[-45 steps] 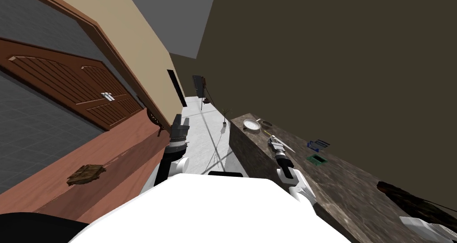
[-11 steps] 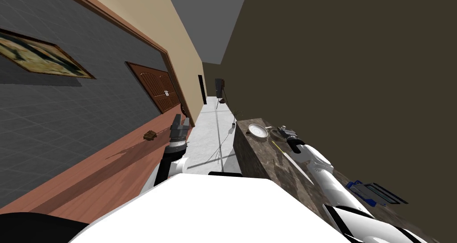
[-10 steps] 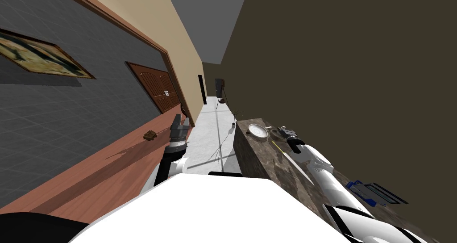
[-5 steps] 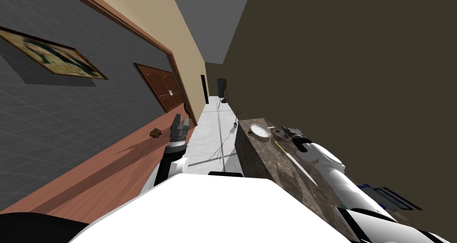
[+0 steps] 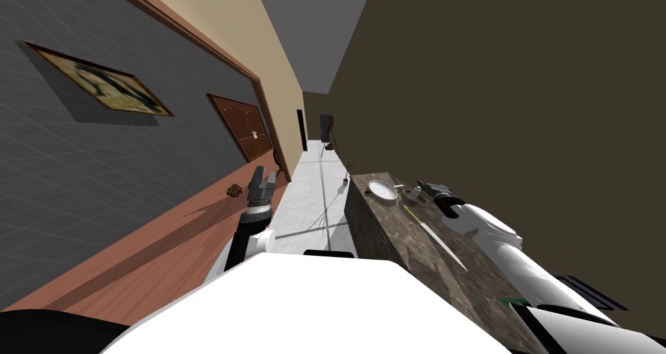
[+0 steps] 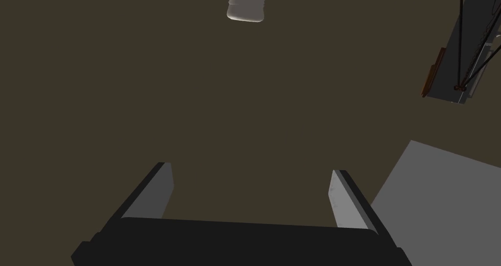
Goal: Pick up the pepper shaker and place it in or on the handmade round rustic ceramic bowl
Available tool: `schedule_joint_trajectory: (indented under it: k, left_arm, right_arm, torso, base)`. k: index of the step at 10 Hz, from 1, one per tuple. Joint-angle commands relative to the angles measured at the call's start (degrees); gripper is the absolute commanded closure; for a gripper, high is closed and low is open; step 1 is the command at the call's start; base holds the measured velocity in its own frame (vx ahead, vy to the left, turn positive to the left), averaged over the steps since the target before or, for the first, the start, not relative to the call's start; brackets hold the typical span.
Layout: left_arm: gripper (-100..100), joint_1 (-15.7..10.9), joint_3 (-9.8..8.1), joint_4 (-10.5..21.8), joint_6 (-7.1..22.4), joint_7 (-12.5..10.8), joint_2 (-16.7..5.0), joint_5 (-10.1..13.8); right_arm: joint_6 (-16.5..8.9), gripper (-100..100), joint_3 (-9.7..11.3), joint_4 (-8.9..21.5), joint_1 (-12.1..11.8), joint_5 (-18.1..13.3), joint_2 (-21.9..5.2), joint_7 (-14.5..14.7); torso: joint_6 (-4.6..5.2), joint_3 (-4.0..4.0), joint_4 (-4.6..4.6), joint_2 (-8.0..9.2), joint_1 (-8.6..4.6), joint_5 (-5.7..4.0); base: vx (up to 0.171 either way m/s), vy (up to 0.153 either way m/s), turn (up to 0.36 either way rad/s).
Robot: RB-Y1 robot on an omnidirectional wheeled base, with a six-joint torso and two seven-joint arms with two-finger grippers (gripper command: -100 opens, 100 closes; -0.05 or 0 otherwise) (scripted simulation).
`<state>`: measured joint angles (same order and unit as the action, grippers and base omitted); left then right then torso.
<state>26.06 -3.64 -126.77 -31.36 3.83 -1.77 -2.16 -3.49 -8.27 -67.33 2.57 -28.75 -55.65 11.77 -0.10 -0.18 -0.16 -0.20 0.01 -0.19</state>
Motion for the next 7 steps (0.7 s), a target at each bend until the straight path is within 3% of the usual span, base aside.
schedule_joint_trajectory:
  k: [1,2,7]
  left_arm:
    - [0,0.0,0.00,0.0,0.0,0.0,0.0,0.0]
    - [0,0.0,0.00,0.0,0.0,0.0,0.0,0.0]
    - [0,0.0,-0.01,0.0,0.0,0.0,0.0,0.0]
  right_arm:
    - [0.0,-100,0.0,0.0,0.0,0.0,0.0,0.0]
    - [0.0,0,0.0,0.1,0.0,0.0,-0.1,-0.1]
    - [0.0,0,0.0,0.1,0.0,0.0,-0.1,-0.1]
  torso:
    - [0.00,0.00,0.00,0.00,0.00,0.00]
    - [0.02,-0.03,-0.01,-0.06,-0.07,-0.02]
    - [0.01,-0.10,-0.04,-0.17,-0.14,-0.04]
  base:
    - [-0.020,0.014,0.011]
    - [0.000,0.000,0.000]
    - [0.000,0.000,0.000]
